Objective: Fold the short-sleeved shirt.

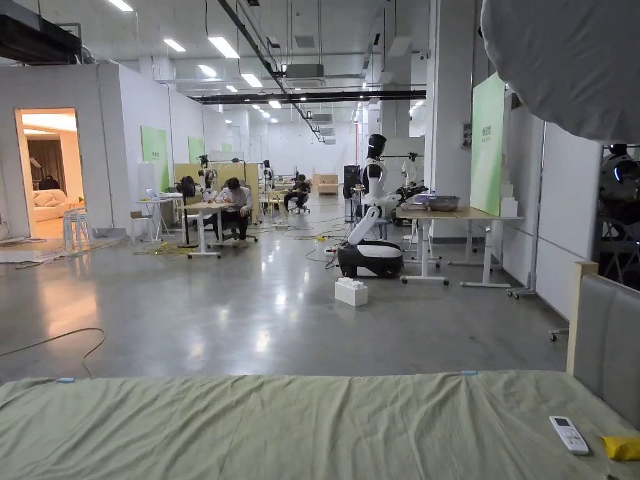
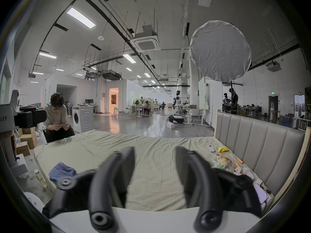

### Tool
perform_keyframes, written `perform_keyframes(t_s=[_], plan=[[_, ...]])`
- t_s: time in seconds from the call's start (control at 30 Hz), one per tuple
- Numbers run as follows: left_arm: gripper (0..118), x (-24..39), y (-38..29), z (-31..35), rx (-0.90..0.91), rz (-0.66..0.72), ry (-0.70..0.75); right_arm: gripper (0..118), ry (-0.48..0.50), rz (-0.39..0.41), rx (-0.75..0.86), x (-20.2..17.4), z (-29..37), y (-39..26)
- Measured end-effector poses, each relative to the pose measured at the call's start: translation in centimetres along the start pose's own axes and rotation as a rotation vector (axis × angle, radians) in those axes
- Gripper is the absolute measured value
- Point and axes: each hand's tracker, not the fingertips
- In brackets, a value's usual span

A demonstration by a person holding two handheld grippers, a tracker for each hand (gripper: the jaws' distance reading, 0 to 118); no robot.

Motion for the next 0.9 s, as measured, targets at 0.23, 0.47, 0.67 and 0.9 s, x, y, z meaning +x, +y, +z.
perform_keyframes(t_s=[0.23, 0.47, 0.67, 0.9], plan=[[102, 0.3, 0.1, 0.5, 0.071, 0.024, -0.008, 110, 0.013, -0.004, 0.018, -0.1, 0.1, 0.1], [118, 0.6, 0.2, 0.4, 0.082, 0.028, 0.001, 118, 0.002, 0.027, 0.047, -0.3, 0.4, 0.0], [118, 0.9, -0.2, 0.1, 0.064, 0.005, 0.008, 118, 0.002, 0.007, 0.041, 0.1, 0.5, -0.2], [118, 1.3, -0.2, 0.0, 0.049, 0.002, -0.002, 118, -0.01, 0.024, 0.03, 0.2, 0.5, -0.3]])
